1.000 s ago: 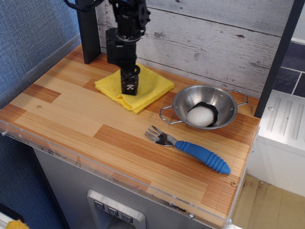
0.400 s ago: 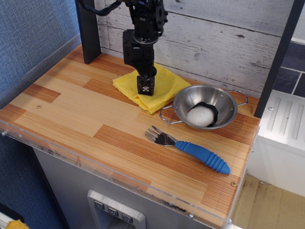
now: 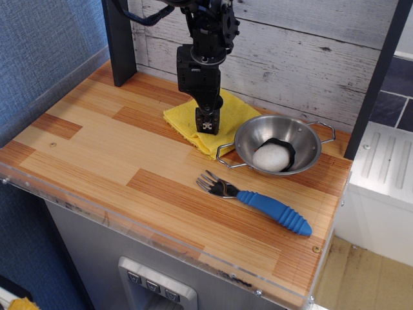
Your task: Move the yellow towel towards the left side of the bowl
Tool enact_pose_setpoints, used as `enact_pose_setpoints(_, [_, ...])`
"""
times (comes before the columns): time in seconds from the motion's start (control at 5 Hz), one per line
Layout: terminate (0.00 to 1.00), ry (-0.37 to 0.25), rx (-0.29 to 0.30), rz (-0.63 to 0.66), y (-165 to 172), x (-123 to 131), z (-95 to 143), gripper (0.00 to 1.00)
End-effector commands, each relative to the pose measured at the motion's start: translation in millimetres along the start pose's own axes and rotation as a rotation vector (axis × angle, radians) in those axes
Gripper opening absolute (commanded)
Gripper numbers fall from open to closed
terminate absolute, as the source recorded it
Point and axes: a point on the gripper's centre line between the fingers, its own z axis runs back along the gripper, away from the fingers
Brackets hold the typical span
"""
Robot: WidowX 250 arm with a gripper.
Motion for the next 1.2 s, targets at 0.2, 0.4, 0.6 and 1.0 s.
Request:
enact_pose_setpoints(0.2, [0.00, -0.041, -0.094, 0.000, 8.2, 5.1, 43.2, 1.00])
enact_pose_setpoints(0.4, [0.00, -0.035, -0.117, 0.001, 6.3, 4.4, 54.7, 1.00])
enact_pose_setpoints(0.6, [0.00, -0.029, -0.129, 0.001, 8.8, 2.1, 63.9, 1.00])
enact_pose_setpoints(1.0, [0.00, -0.009, -0.189, -0.013, 12.8, -6.6, 98.8, 1.00])
